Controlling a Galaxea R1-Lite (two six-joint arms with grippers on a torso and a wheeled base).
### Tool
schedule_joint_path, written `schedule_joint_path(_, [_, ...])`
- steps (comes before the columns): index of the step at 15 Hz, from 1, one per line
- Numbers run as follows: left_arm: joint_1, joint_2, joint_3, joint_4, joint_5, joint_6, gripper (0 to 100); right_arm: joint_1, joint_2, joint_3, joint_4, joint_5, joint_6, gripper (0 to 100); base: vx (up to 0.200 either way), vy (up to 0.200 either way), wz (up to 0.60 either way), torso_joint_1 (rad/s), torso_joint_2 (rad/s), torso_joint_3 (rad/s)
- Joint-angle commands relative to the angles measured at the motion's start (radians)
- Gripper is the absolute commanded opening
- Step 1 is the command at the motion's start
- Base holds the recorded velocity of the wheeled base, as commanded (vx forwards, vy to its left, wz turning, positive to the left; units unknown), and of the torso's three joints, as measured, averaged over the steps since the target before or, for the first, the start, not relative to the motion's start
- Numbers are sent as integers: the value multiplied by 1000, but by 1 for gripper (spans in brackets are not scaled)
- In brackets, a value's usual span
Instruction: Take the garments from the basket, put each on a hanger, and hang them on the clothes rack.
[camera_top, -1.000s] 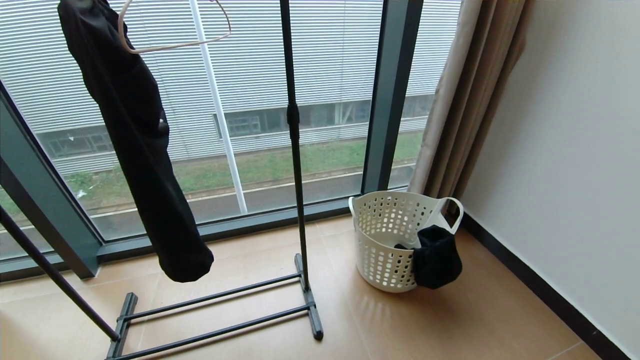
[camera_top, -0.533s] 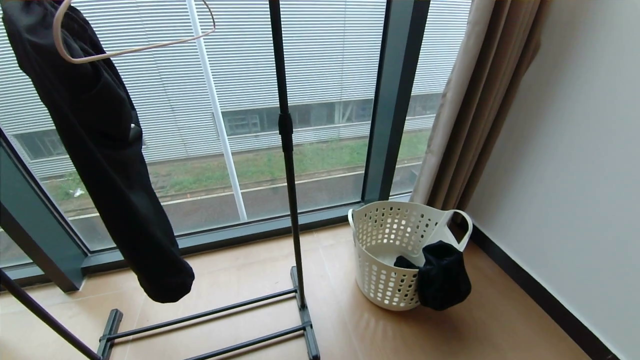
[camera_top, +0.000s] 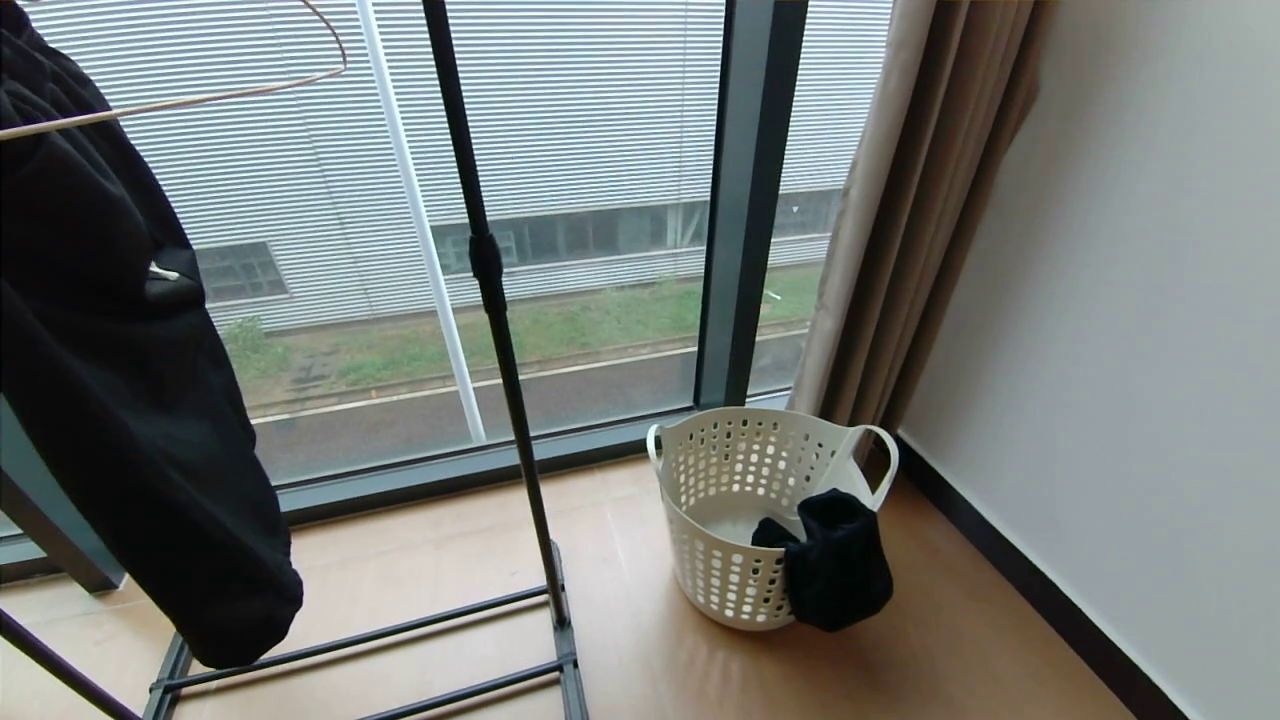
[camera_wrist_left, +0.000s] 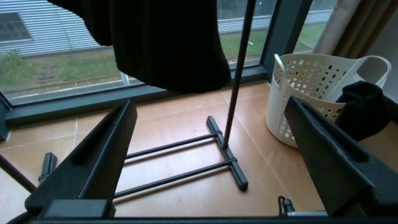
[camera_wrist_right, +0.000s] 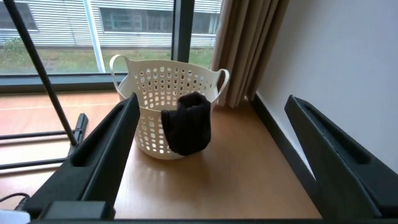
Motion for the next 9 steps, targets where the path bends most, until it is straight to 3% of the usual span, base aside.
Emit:
schedule_joint_path(1, [0, 1, 0, 0, 1, -1, 100, 0, 0, 0, 0, 1, -1, 100, 200, 0, 0, -2, 7, 2])
schedule_joint_path(7, [0, 1, 0, 0, -1, 1, 100, 0, 0, 0, 0, 1, -1, 100, 200, 0, 0, 0, 2, 3])
schedule_joint_path(9, [0, 1, 0, 0, -1, 1, 100, 0, 0, 0, 0, 0, 1, 100, 100, -200, 0, 0, 2, 2])
